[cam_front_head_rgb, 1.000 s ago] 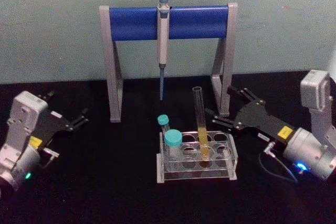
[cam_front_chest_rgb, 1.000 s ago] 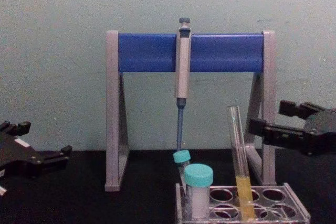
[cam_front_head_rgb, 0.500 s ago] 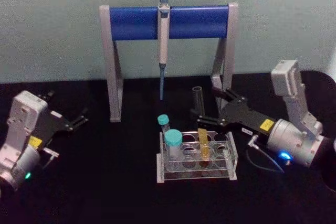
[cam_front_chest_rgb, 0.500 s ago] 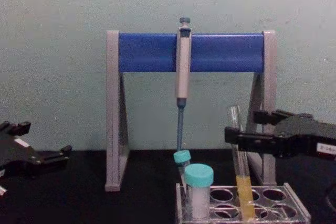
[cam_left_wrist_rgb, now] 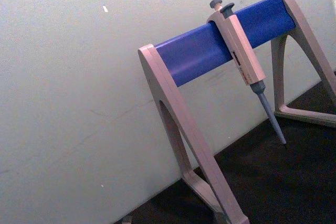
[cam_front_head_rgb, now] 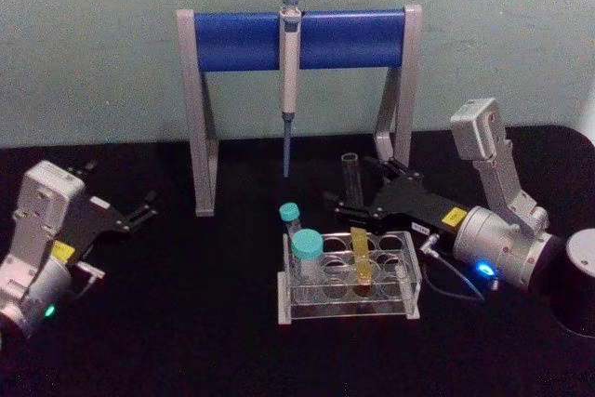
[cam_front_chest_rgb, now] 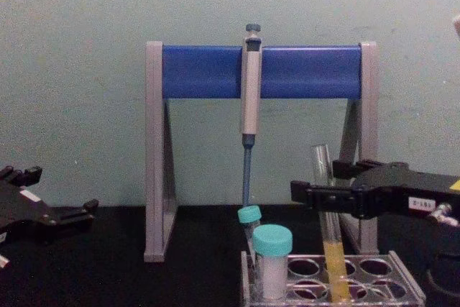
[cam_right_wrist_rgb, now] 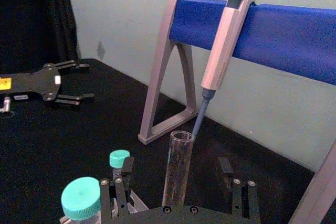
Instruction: Pick up the test tube from the test tube rack, shake it, then place it back into the test tube rack.
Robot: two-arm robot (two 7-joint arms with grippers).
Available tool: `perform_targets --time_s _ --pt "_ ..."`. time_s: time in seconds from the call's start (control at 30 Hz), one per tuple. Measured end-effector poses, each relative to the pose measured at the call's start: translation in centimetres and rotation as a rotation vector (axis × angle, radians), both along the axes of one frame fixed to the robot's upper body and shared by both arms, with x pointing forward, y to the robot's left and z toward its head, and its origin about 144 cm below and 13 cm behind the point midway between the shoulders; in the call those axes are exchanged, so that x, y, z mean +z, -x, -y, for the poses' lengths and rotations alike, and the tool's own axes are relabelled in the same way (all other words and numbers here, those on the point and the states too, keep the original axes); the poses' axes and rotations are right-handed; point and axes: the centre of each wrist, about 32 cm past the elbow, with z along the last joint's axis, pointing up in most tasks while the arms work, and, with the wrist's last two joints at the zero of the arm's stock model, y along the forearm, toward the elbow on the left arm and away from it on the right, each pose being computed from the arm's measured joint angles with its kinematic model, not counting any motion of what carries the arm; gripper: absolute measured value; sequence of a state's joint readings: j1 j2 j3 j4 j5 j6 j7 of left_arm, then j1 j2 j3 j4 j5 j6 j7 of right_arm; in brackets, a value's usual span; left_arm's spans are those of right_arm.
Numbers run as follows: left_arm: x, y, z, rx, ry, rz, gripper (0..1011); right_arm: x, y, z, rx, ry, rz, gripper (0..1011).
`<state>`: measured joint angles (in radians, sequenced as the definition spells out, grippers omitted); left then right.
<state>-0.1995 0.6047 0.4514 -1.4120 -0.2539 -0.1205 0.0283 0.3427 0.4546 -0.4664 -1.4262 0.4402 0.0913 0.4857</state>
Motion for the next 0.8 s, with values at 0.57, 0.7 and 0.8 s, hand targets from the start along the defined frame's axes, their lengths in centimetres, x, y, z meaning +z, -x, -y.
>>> perform_targets --time_s 0.57,0.7,0.8 --pt "0.0 0.0 0.0 0.0 0.0 0.0 1001 -0.21 0.38 -0.75 -0.058 0.008 0.006 1000" --pt "0.0 0.0 0.0 0.0 0.0 0.0 1001 -0.17 0.36 -0.78 -0.064 0.002 0.006 1000" --pt "0.0 0.0 0.0 0.0 0.0 0.0 1001 -0.22 0.39 -0.76 -0.066 -0.001 0.004 1000"
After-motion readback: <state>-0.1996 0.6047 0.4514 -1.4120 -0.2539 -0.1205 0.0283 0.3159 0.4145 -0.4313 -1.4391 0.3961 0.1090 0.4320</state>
